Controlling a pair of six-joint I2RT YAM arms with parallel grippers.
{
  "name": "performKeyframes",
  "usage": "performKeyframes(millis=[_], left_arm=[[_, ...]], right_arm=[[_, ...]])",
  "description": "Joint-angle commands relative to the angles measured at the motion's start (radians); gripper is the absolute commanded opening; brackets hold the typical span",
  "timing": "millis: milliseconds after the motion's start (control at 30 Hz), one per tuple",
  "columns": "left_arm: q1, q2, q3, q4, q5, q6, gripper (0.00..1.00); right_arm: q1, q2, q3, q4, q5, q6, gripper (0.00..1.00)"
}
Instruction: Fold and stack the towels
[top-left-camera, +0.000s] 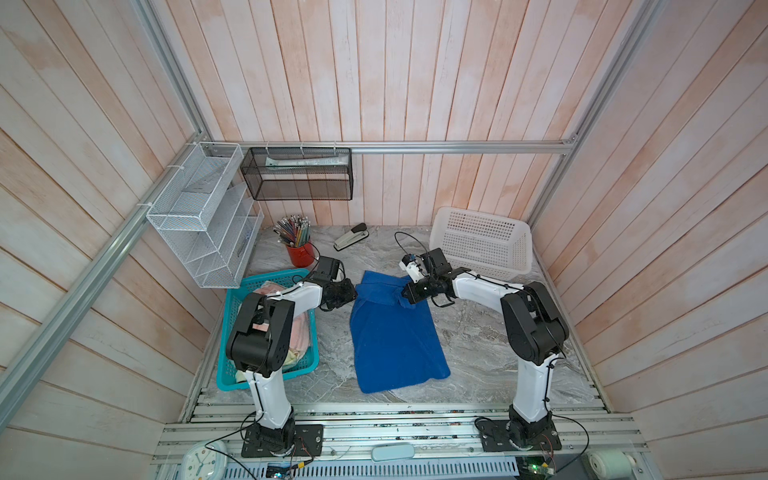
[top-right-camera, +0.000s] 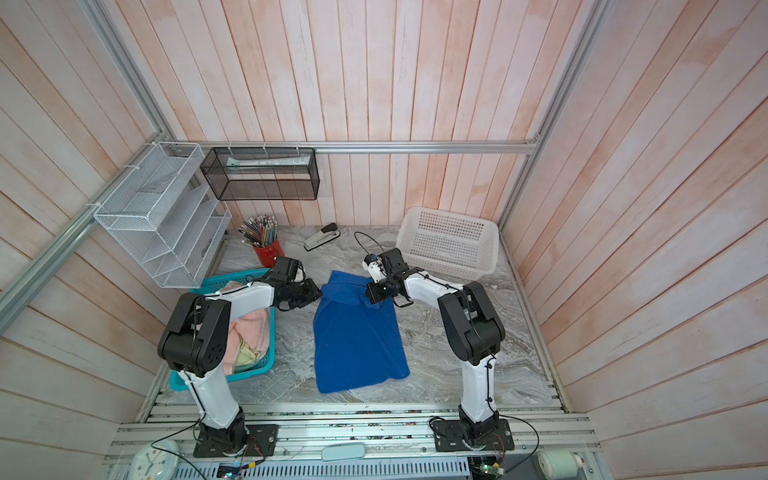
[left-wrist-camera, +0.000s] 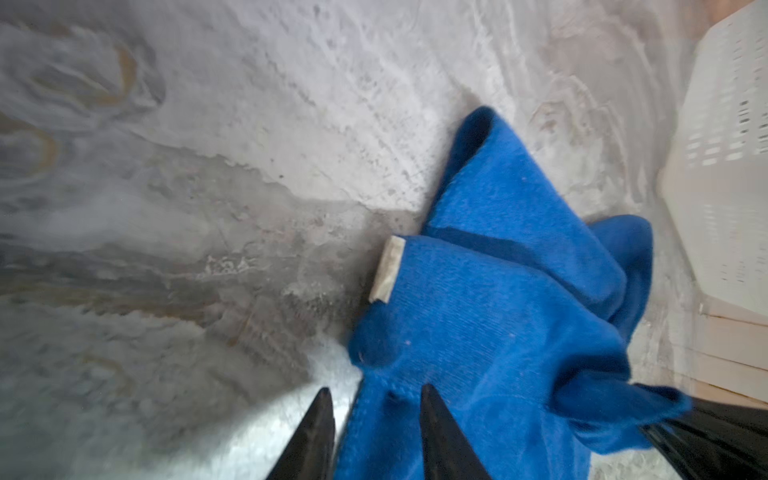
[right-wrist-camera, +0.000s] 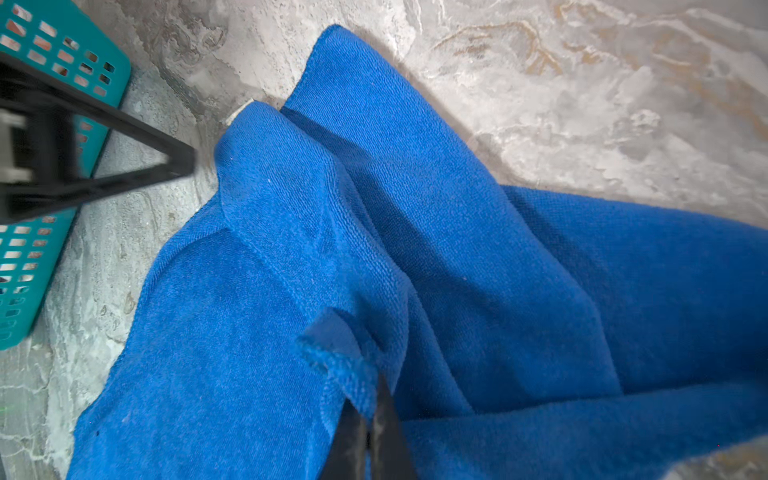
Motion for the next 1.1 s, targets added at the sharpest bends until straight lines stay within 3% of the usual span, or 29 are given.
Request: performKeyframes(millis=[0, 400, 600, 867, 1067], left_arm=[[0.014, 0.033, 0.046, 0.031, 0.070, 0.013, 0.38], [0.030, 0.091, 0.050, 0.109, 0.154, -0.023, 0.39], [0.041, 0.027, 0.041, 0.112, 0.143, -0.007, 0.00], [0.084, -0.127, 0.229, -0.065, 0.084, 0.079, 0.00], [0.106, -0.163, 0.393, -0.140, 0.052, 0.117, 0.00]], right_arm=[[0.003, -0.046, -0.013, 0.005, 0.016, 0.010, 0.00], [0.003, -0.042, 0.012, -0.022, 0.028, 0.001, 0.00], [-0.001, -0.064, 0.061, -0.079, 0.060, -0.023, 0.00], [-0.089, -0.098, 0.278, -0.235, 0.108, -0.062, 0.00], [-0.155, -0.095, 0.407, -0.264, 0.116, -0.086, 0.00]])
